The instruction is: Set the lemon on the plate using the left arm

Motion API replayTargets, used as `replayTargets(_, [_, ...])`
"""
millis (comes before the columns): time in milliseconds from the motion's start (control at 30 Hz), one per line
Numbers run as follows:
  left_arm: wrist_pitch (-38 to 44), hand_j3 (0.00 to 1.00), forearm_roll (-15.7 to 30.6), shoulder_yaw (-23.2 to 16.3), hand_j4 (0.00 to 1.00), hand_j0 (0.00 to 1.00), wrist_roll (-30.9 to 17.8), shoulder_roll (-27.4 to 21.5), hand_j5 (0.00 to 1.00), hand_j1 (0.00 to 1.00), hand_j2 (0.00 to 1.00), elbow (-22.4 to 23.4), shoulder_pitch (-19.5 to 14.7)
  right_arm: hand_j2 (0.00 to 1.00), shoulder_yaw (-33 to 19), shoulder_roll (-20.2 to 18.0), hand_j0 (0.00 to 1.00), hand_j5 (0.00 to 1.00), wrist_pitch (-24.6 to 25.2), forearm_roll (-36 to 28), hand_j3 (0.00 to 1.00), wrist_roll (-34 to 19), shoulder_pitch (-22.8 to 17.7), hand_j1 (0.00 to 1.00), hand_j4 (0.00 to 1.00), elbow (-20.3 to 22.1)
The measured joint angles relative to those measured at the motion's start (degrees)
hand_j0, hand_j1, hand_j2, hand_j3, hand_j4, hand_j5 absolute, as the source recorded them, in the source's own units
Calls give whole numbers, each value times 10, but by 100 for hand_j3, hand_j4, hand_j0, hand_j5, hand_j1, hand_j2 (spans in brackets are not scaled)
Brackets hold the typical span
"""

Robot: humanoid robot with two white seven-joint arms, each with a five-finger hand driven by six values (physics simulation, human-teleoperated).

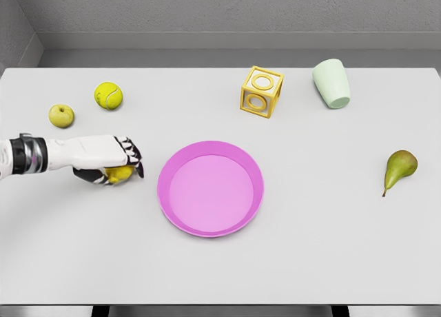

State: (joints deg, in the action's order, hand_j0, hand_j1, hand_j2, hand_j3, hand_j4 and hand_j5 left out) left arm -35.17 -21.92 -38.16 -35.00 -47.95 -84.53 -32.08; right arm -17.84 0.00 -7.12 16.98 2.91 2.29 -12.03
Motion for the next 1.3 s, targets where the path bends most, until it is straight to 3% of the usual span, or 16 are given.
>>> replayTargets(433, [0, 63, 23, 6, 63, 63, 0, -10, 63, 63, 63, -123, 1, 100, 0, 0, 100, 100, 0, 0, 100, 0, 0, 100, 100, 0])
replayTargets(700, [-1, 63, 22, -1, 63, 63, 0, 32, 63, 63, 63, -150, -7, 100, 0, 0, 100, 100, 0, 0, 100, 0, 0, 100, 100, 0])
replayTargets(867, [-1, 65, 18, -25, 65, 65, -1, 73, 65, 65, 65, -152, -22, 100, 0, 0, 100, 100, 0, 0, 100, 0, 0, 100, 100, 0])
replayTargets(900, [-1, 67, 17, -29, 67, 67, -1, 79, 67, 67, 67, -152, -22, 100, 0, 0, 100, 100, 0, 0, 100, 0, 0, 100, 100, 0])
replayTargets(967, [0, 100, 17, -34, 100, 100, -1, 87, 100, 100, 100, -152, -21, 100, 0, 0, 100, 100, 0, 0, 100, 0, 0, 100, 100, 0])
replayTargets(1200, [0, 100, 18, -33, 100, 100, 0, 88, 100, 100, 100, -148, -27, 100, 0, 0, 100, 100, 0, 0, 100, 0, 0, 100, 100, 0])
replayTargets(1300, [0, 100, 19, -8, 100, 100, 0, 41, 100, 100, 100, -145, -25, 100, 0, 0, 100, 100, 0, 0, 100, 0, 0, 100, 100, 0])
